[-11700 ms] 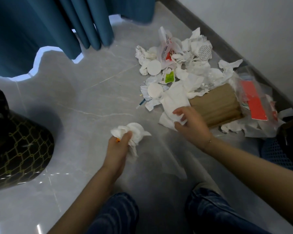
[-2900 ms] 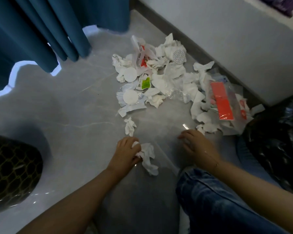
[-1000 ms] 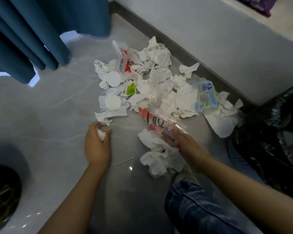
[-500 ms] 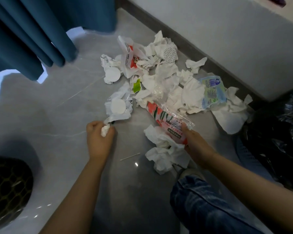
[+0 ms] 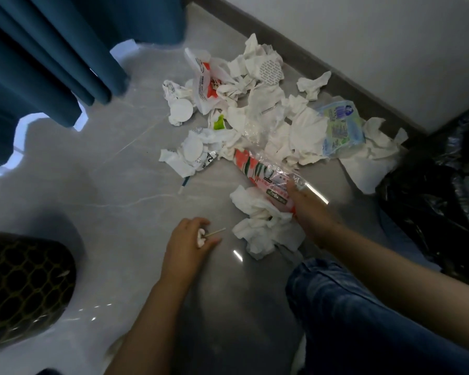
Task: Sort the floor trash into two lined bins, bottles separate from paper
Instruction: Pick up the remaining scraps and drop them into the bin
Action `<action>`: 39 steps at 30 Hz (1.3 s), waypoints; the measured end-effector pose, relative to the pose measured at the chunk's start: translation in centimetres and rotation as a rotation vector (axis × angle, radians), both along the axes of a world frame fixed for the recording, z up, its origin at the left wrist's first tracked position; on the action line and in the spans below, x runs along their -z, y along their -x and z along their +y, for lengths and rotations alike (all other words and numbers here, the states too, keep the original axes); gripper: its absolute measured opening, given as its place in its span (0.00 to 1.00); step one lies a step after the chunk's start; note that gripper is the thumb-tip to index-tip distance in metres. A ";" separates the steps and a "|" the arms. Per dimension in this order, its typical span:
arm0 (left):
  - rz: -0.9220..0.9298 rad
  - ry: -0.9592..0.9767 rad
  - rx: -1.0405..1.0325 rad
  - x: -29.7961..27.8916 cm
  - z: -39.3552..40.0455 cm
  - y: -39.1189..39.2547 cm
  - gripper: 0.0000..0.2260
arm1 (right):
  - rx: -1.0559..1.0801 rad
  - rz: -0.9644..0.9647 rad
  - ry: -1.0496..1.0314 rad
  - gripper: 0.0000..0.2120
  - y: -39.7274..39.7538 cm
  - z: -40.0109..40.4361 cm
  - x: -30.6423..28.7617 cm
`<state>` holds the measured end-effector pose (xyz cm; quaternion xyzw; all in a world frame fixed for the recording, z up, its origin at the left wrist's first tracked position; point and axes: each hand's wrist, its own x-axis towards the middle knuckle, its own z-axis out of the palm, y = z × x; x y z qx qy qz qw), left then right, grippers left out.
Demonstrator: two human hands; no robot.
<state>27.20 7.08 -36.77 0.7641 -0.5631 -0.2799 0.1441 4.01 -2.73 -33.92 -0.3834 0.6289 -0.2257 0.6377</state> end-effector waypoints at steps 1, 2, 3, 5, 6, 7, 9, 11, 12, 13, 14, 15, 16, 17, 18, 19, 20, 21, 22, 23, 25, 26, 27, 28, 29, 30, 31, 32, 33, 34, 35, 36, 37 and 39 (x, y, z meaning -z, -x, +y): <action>-0.028 -0.011 0.014 0.3 0.0 0.1 0.14 | 0.017 0.007 0.001 0.23 0.0 0.1 -0.1; -0.057 -0.010 0.023 0.4 -0.1 0.1 0.12 | 0.037 0.003 0.009 0.21 -0.1 0.0 0.0; -0.092 -0.001 0.033 0.6 -0.1 0.2 0.09 | 0.061 -0.004 0.015 0.20 -0.1 0.0 -0.1; -0.154 0.002 0.059 0.6 -0.2 0.5 0.06 | 0.131 -0.018 0.012 0.17 -0.1 -0.1 0.2; -0.182 -0.006 0.069 0.6 -0.1 0.9 0.07 | 0.162 -0.025 -0.003 0.17 0.0 -0.2 0.4; -0.209 -0.013 0.076 0.7 -0.1 1.2 0.08 | 0.196 -0.045 -0.028 0.17 0.1 -0.2 0.4; -0.222 -0.044 0.053 0.5 0.0 1.9 0.09 | 0.206 -0.116 -0.040 0.16 0.2 -0.3 0.5; -0.150 -0.097 -0.028 0.0 -0.2 2.6 0.09 | 0.144 -0.090 0.029 0.18 0.8 -0.4 0.8; -0.113 -0.127 -0.064 -0.3 -0.3 2.8 0.08 | 0.149 -0.082 0.074 0.17 1.2 -0.2 0.6; -0.078 -0.143 -0.089 -0.5 -0.6 3.1 0.07 | 0.180 -0.099 0.111 0.17 1.6 -0.1 0.4; -0.044 -0.149 -0.112 -0.8 -0.9 3.4 0.04 | 0.212 -0.099 0.171 0.18 2.0 0.1 0.4; -0.001 -0.141 -0.145 -1.1 -1.2 3.8 0.02 | 0.245 -0.078 0.242 0.17 2.5 0.3 0.2; 0.038 -0.117 -0.185 -1.5 -1.6 4.2 0.03 | 0.268 -0.038 0.307 0.16 2.8 0.7 0.1; 0.082 -0.080 -0.225 -2.0 -1.9 4.8 0.05 | 0.289 -0.012 0.364 0.14 3.3 1.2 -0.1; 0.129 -0.036 -0.256 -2.4 -2.4 5.2 0.08 | 0.312 0.008 0.404 0.13 3.6 1.6 -0.1; 0.188 0.009 -0.278 -2.9 -2.7 5.7 0.09 | 0.338 0.021 0.424 0.13 4.0 2.0 0.0; 0.240 0.043 -0.289 -3.3 -3.1 6.2 0.09 | 0.353 0.045 0.427 0.13 4.4 2.4 0.3; 0.279 0.065 -0.285 -3.6 -3.4 6.8 0.09 | 0.371 0.051 0.415 0.13 4.6 2.7 0.4; 0.304 0.087 -0.262 -3.7 -3.7 7.2 0.07 | 0.390 0.062 0.391 0.12 4.8 2.9 0.6; 0.321 0.108 -0.226 -3.8 -3.9 7.8 0.06 | 0.406 0.072 0.370 0.12 4.9 3.0 0.8; 0.320 0.155 -0.121 -3.6 -4.3 8.7 0.05 | 0.420 0.119 0.339 0.12 5.1 3.1 1.3; 0.284 0.170 -0.050 -3.4 -4.6 9.1 0.06 | 0.432 0.136 0.329 0.13 5.1 3.1 1.5; 0.225 0.161 0.030 -3.1 -4.9 9.4 0.12 | 0.448 0.135 0.316 0.15 5.2 3.1 1.7; 0.143 0.125 0.106 -2.7 -5.2 9.6 0.19 | 0.455 0.134 0.297 0.16 5.1 3.1 1.8; 0.050 0.080 0.171 -2.3 -5.4 9.9 0.27 | 0.457 0.127 0.279 0.16 5.1 3.1 2.0; -0.032 0.038 0.225 -2.0 -5.5 10.1 0.34 | 0.445 0.123 0.266 0.16 5.2 3.2 2.2; -0.089 0.012 0.273 -1.8 -5.5 10.4 0.38 | 0.434 0.114 0.255 0.16 5.2 3.2 2.4; -0.123 -0.006 0.317 -1.4 -5.3 10.6 0.40 | 0.418 0.112 0.244 0.16 5.3 3.3 2.4; -0.158 -0.022 0.362 -0.9 -5.2 10.8 0.40 | 0.414 0.111 0.239 0.15 5.4 3.3 2.6; -0.204 -0.032 0.402 -0.4 -5.1 10.9 0.39 | 0.408 0.113 0.236 0.15 5.5 3.4 2.6; -0.252 -0.027 0.430 0.1 -5.0 11.0 0.37 | 0.406 0.108 0.233 0.14 5.6 3.4 2.8; -0.282 0.000 0.436 0.6 -4.9 11.1 0.34 | 0.393 0.114 0.225 0.14 5.7 3.4 2.8; -0.278 0.040 0.416 1.0 -4.9 11.1 0.30 | 0.387 0.114 0.223 0.13 5.8 3.5 2.8; -0.208 0.088 0.363 1.3 -5.0 11.2 0.23 | 0.358 0.154 0.226 0.15 6.0 3.6 3.2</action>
